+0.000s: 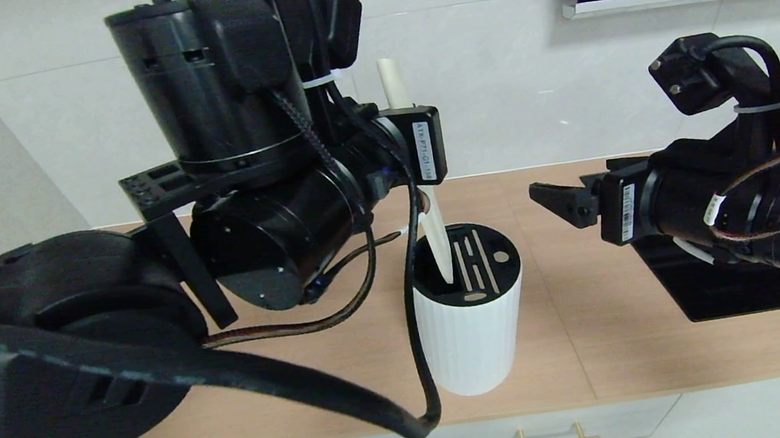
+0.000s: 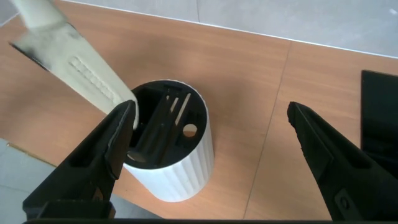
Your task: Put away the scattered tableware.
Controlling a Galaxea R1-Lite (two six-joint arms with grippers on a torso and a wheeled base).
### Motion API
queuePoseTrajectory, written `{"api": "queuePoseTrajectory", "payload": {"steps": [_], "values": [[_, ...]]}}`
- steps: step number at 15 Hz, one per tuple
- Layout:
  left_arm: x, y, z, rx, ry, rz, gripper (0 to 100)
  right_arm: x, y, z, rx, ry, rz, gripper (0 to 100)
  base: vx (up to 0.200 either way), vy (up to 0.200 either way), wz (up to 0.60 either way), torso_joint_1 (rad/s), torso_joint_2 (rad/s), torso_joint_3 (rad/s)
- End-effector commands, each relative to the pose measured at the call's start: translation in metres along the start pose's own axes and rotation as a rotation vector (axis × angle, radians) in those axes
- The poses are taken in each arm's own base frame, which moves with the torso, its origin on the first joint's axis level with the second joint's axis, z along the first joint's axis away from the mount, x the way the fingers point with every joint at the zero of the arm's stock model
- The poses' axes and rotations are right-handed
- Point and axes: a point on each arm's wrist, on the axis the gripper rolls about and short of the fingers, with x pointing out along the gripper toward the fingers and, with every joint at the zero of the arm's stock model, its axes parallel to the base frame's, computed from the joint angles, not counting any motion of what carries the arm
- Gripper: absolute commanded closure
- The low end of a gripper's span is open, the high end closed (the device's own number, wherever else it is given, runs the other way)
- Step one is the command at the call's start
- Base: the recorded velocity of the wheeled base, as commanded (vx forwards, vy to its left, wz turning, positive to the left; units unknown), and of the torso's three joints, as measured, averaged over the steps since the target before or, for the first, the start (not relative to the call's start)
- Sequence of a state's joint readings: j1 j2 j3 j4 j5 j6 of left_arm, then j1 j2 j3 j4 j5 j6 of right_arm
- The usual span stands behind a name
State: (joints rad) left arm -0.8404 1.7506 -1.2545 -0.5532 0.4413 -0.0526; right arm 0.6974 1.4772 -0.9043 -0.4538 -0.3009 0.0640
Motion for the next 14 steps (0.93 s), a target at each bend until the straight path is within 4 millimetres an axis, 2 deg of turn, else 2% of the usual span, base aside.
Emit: {"api": "queuePoseTrajectory", "payload": {"steps": [1,11,12,14], "values": [[0.005,-0.007,-0.012,0.013,0.029,-0.006,100,0.002,0.001,-0.001,-0.001,0.005,0.0,0,0.0,0.0,0.0,0.0,0.0,0.0],[0.015,-0.011,-0.044,-0.036,0.111,0.028,100,0.004,0.001,-0.004,-0.016,0.014,-0.002,0,0.0,0.0,0.0,0.0,0.0,0.0],[0.018,-0.011,-0.057,-0.036,0.143,0.043,100,0.004,0.001,-0.004,-0.016,0.014,-0.002,0,0.0,0.0,0.0,0.0,0.0,0.0],[0.02,-0.012,-0.069,-0.037,0.175,0.052,100,0.004,0.001,-0.003,-0.016,0.012,-0.002,0,0.0,0.0,0.0,0.0,0.0,0.0]]}}
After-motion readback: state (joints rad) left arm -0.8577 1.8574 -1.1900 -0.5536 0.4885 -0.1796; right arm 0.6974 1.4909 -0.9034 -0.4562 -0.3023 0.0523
